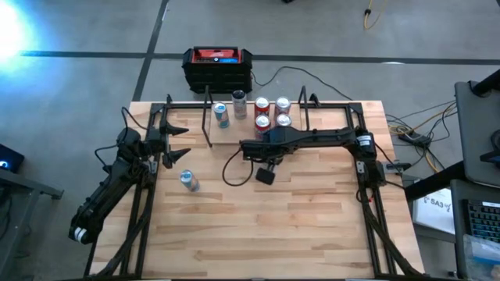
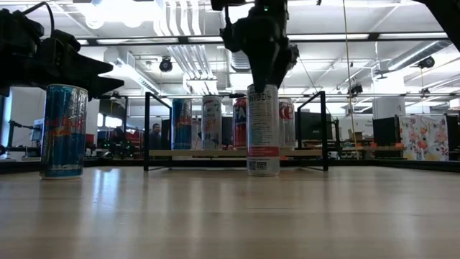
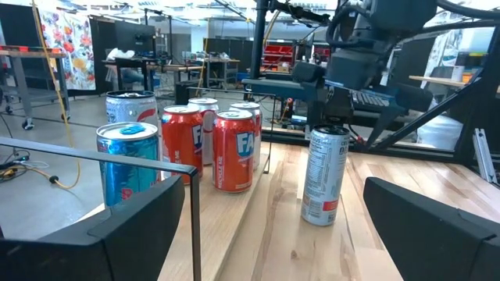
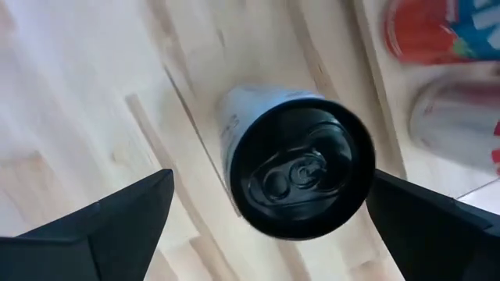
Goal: Place canned beverage on shelf
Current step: Put the white and pink soda can on the shelf aligned with the other white and pink soda can
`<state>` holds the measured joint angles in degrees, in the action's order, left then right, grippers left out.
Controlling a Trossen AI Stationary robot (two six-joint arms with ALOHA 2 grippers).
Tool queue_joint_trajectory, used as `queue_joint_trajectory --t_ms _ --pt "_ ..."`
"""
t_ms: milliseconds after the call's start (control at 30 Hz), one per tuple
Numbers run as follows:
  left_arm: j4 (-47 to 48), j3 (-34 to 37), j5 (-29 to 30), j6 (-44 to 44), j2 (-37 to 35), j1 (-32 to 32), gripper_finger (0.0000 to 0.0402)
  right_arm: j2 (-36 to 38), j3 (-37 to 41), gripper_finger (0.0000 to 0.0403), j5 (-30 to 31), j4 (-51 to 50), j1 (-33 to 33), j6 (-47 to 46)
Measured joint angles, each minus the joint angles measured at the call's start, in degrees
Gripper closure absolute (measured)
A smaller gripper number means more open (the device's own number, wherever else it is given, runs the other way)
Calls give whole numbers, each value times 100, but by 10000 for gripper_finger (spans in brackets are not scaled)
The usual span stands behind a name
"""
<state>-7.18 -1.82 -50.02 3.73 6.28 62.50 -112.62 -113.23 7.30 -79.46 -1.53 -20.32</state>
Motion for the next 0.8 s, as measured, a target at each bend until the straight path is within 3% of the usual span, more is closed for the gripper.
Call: queue_joint_trajectory --t_ms 333,567,800 --pt "1 2 -1 0 0 1 22 1 9 3 -37 -11 -136 1081" --pt "0 2 0 0 0 2 22 1 117 3 -762 5 -435 1390" --pt "0 2 -1 0 0 1 22 2 418 3 -777 149 -480 1426"
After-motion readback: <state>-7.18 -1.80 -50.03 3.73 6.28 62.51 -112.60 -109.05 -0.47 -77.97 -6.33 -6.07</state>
